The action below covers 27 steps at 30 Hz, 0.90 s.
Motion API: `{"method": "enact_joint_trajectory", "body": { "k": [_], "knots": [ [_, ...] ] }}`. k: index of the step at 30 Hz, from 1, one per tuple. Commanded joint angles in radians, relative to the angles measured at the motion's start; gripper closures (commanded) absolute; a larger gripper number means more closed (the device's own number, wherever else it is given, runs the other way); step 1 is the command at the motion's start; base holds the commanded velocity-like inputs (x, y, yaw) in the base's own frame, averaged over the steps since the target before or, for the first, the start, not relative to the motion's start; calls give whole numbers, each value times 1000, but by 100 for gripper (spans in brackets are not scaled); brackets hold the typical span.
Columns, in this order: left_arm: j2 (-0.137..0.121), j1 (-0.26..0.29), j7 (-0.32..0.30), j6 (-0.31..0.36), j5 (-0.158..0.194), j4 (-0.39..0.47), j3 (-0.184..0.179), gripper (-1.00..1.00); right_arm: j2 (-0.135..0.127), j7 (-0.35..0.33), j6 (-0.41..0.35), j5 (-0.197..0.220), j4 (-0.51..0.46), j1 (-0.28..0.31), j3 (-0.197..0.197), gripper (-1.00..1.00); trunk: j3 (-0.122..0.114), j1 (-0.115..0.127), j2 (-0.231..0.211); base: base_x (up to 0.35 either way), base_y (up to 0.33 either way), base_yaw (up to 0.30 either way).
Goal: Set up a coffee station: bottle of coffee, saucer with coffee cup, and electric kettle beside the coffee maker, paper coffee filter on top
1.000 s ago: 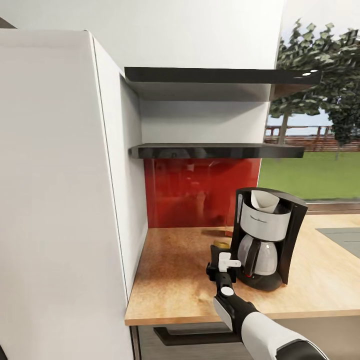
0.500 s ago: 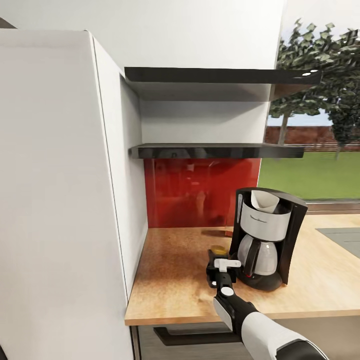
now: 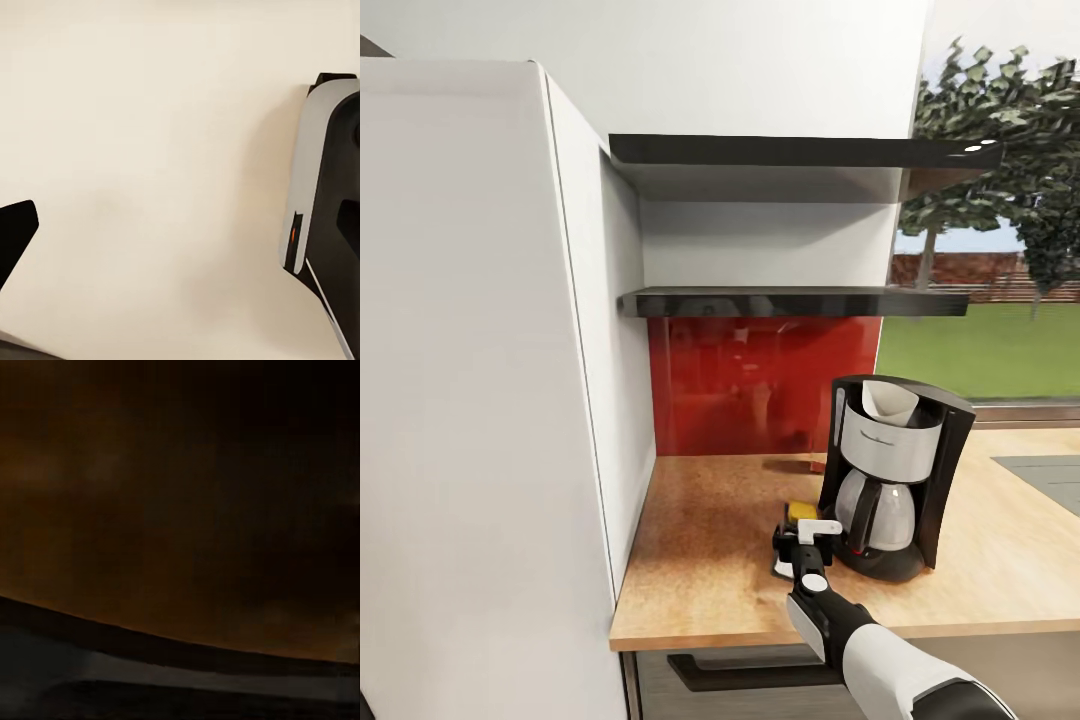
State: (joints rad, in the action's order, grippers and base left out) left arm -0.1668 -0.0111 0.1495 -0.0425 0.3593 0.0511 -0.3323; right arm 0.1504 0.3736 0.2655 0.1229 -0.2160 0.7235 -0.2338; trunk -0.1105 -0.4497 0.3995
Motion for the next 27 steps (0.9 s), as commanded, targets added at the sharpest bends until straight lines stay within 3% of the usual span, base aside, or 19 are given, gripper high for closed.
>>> {"method": "enact_joint_trajectory", "body": {
  "k": [1, 18, 27],
  "knots": [
    [0, -1, 4, 0, 9, 3, -9, -100, 0, 4, 5, 11, 1, 1, -9, -100, 0, 0, 0, 0, 0, 0],
    [0, -1, 4, 0, 9, 2, -9, -100, 0, 4, 5, 11, 1, 1, -9, -100, 0, 0, 0, 0, 0, 0],
    [0, -1, 4, 0, 9, 2, -8, -100, 0, 4, 5, 11, 1, 1, -9, -100, 0, 0, 0, 0, 156, 0]
  ]
}}
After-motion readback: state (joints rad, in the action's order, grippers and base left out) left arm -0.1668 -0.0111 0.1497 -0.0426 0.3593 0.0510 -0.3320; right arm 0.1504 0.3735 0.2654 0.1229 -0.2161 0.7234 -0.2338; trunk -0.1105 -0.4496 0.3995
